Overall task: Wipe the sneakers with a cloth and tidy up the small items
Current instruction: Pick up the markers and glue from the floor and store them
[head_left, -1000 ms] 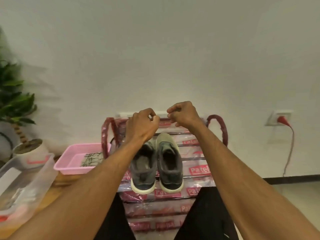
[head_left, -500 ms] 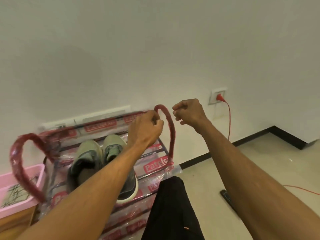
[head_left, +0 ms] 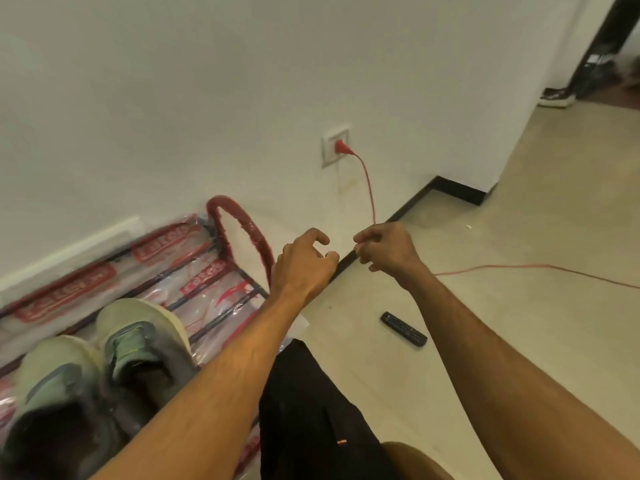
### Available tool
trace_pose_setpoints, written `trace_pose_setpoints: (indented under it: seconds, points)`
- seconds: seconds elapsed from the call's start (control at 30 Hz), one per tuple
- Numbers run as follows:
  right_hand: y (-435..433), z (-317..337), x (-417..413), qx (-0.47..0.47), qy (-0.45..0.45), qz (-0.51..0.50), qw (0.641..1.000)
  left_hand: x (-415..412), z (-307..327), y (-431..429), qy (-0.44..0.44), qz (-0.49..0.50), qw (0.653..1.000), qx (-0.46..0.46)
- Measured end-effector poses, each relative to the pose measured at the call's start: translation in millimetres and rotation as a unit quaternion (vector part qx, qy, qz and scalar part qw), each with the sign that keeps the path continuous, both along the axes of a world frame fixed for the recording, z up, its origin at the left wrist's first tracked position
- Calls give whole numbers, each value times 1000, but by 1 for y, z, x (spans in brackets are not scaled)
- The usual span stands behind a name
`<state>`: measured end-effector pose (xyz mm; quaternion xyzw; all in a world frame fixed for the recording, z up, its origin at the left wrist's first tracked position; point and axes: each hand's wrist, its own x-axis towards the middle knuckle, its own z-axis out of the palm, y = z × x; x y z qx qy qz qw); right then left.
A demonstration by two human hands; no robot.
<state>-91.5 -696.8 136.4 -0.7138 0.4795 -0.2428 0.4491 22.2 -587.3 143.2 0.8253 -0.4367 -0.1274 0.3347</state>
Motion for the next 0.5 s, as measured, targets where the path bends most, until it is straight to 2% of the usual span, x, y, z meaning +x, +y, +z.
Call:
trace_pose_setpoints:
  seconds: [0.27,0.5]
  points:
    - [-9,-53,-51,64,37,-75,994,-38,-51,-24,76,-67,994,45]
    - [-35,-114,-80,116,53,-98,987,-55,-105,-57,103,-65,985,123]
